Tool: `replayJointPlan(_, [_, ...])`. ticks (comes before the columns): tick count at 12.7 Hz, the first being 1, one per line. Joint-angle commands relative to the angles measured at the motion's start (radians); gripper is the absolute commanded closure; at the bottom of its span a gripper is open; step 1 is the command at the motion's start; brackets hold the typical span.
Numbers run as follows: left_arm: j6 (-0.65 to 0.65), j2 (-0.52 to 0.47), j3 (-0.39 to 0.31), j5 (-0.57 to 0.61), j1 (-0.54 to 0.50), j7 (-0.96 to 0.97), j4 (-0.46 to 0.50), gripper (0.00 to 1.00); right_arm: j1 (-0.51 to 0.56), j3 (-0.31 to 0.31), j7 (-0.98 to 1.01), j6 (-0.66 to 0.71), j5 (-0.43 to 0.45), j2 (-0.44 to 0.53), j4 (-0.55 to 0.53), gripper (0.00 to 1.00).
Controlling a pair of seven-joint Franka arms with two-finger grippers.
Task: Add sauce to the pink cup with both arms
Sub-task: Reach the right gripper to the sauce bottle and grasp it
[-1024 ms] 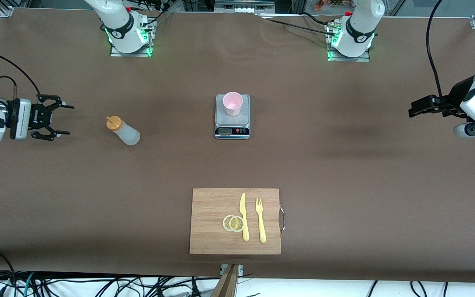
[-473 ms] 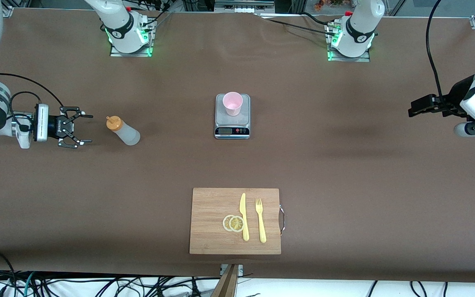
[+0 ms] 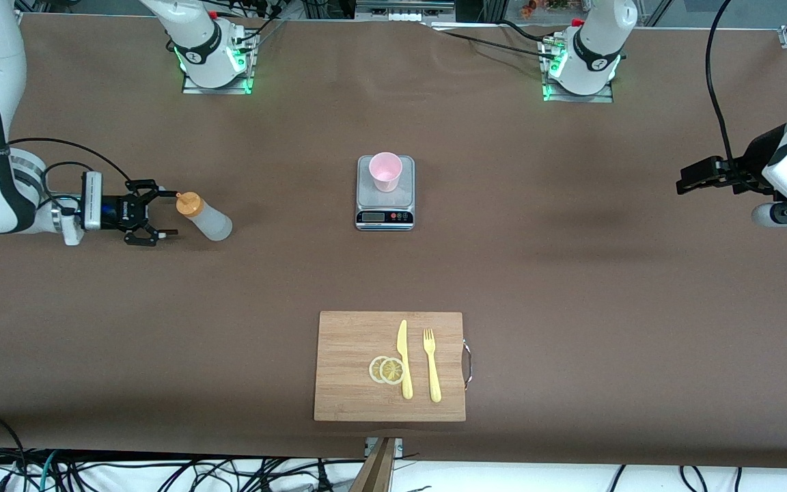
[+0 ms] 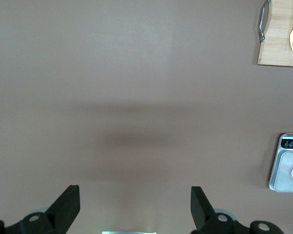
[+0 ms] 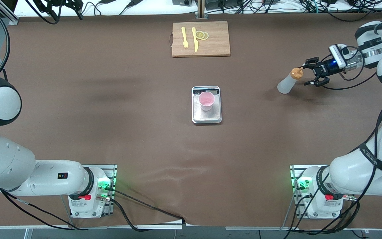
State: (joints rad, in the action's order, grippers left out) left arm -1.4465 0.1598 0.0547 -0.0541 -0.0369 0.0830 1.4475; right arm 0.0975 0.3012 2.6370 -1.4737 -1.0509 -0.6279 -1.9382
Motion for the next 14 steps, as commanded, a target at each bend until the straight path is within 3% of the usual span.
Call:
replayJointPlan(1, [0.017, 0.018, -0.004, 0.008, 0.000, -0.020, -0.036, 0.00, 0.001, -0.014, 0.063, 0.033, -0.037, -0.033, 0.015, 0.02])
replayJointPlan(6, [0.017, 0.018, -0.004, 0.011, 0.008, -0.020, -0.036, 0.00, -0.002, -0.057, 0.115, 0.046, -0.077, -0.081, 0.018, 0.02])
replayJointPlan(8, [0.017, 0.018, -0.003, 0.008, 0.008, -0.020, -0.036, 0.00, -0.002, -0.065, 0.115, 0.049, -0.077, -0.095, 0.022, 0.10])
replayJointPlan(9, [0.017, 0.018, -0.004, 0.008, 0.008, -0.020, -0.036, 0.00, -0.002, -0.065, 0.115, 0.050, -0.077, -0.101, 0.031, 0.21])
replayJointPlan(11, [0.017, 0.018, -0.003, 0.008, 0.008, -0.019, -0.036, 0.00, -0.004, -0.065, 0.110, 0.052, -0.071, -0.108, 0.036, 0.79])
replayJointPlan(12, [0.017, 0.018, -0.004, 0.007, 0.008, -0.019, -0.036, 0.00, -0.004, -0.065, 0.104, 0.052, -0.069, -0.114, 0.038, 0.95])
replayJointPlan(14, [0.017, 0.018, -0.003, 0.007, 0.008, -0.020, -0.036, 0.00, -0.013, -0.066, 0.097, 0.059, -0.067, -0.118, 0.038, 1.00])
